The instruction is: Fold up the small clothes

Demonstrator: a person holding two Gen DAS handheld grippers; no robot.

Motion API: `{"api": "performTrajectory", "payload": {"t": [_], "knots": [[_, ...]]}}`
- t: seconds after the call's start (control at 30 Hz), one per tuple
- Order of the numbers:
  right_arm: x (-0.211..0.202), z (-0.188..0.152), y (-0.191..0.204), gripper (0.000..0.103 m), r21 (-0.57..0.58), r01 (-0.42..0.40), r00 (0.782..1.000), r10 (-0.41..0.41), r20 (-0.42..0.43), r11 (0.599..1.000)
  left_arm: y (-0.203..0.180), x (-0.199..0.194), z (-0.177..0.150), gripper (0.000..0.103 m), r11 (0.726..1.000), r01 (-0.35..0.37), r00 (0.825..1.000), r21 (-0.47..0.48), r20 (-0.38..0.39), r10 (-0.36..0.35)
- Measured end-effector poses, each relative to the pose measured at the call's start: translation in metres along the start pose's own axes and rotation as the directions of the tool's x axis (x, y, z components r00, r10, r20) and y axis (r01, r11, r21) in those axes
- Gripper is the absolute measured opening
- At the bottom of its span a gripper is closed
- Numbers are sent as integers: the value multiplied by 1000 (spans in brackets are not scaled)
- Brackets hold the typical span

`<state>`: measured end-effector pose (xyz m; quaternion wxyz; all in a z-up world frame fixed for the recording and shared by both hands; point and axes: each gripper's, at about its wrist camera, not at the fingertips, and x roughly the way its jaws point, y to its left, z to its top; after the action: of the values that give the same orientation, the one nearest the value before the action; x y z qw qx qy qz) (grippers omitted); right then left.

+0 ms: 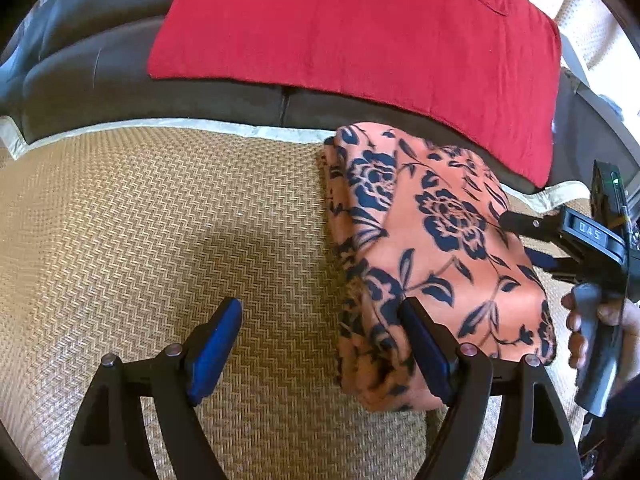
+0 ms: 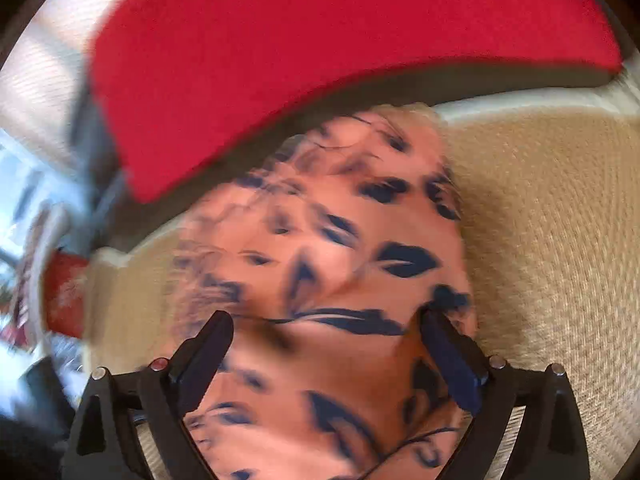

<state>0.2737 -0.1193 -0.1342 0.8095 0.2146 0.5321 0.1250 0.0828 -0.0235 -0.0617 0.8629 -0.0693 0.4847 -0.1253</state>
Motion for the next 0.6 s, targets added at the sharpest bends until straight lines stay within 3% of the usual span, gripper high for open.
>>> {"api": "performTrajectory", "payload": {"t": [0.03, 0.17, 0.3, 0.4, 0.5, 0.6], "knots": [[-8, -1, -1, 97, 7, 22, 1000, -23, 21, 1000, 0, -5, -2, 82, 1000, -10, 1000, 6, 9, 10], [-69, -25, 14, 96, -46, -52, 989, 58, 139, 998, 4, -22, -8, 82, 1000, -14, 1000, -16, 25, 15], [-94, -77, 28, 96, -92, -96, 987, 107, 122, 991, -4, -46, -24, 82, 999, -15, 997, -29, 69, 17], [-103, -126, 21, 98, -69, -50, 990, 59, 126, 996, -19, -63, -36, 91, 998, -60, 994, -2, 86, 60], [-105, -160, 12, 98, -73, 57, 994, -50, 101, 996, -37, -72, -44, 94, 994, -100, 990, 37, 101, 95], [-105, -176, 18, 99, -113, 132, 989, -124, 75, 985, -47, -79, -47, 95, 994, -106, 990, 41, 103, 102]]}}
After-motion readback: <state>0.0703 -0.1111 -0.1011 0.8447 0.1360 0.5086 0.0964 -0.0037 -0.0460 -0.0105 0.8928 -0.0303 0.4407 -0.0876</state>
